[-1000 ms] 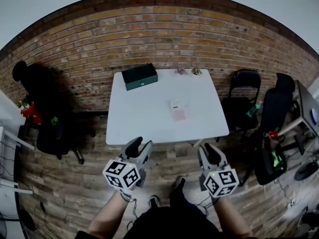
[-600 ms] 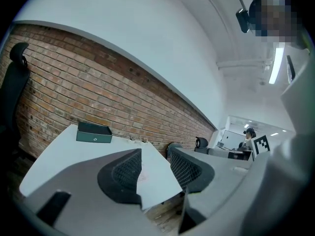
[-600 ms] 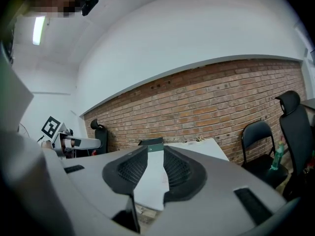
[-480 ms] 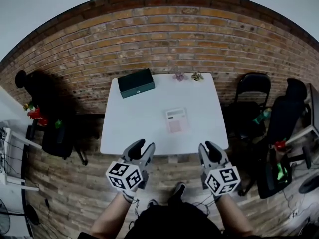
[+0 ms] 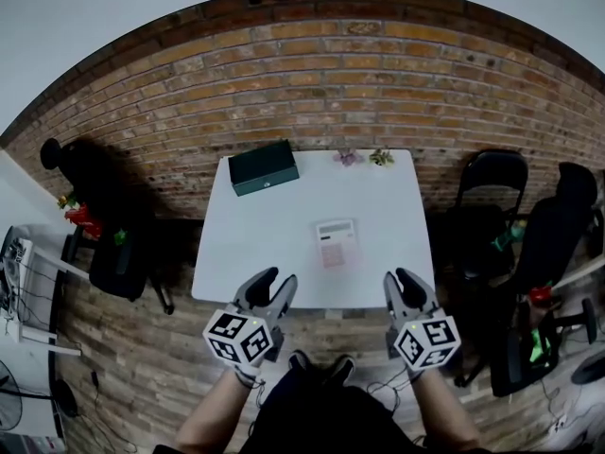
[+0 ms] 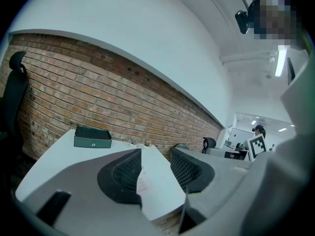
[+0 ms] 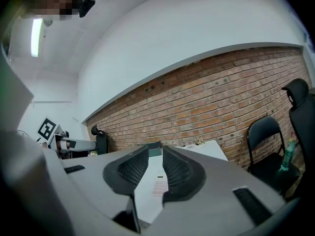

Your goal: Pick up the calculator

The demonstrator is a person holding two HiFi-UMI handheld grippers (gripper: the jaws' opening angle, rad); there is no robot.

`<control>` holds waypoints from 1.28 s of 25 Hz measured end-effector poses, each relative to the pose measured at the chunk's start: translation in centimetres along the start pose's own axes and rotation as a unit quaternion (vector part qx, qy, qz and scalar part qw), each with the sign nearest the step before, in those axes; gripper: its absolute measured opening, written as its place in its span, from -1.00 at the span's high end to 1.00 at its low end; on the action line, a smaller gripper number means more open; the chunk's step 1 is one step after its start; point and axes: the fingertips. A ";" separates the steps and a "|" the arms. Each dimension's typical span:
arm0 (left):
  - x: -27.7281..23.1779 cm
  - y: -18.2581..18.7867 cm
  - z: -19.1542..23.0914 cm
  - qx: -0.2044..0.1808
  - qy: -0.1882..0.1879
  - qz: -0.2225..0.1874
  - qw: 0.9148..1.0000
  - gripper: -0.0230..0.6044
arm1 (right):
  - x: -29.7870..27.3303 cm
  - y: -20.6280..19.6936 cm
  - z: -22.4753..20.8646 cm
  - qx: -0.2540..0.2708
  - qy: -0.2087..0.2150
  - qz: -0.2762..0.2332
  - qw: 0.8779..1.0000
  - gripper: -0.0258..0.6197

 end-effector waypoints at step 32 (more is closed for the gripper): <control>-17.3 -3.6 16.5 0.091 -0.070 0.073 0.991 0.37 | -19.0 -1.8 -4.6 -0.005 -0.075 0.053 0.996 0.67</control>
Point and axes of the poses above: the fingertips, and each gripper's own axes: x backward along the fingers, z to its left, y out of its top, and after that the axes turned 7 degrees about -z, right-handed
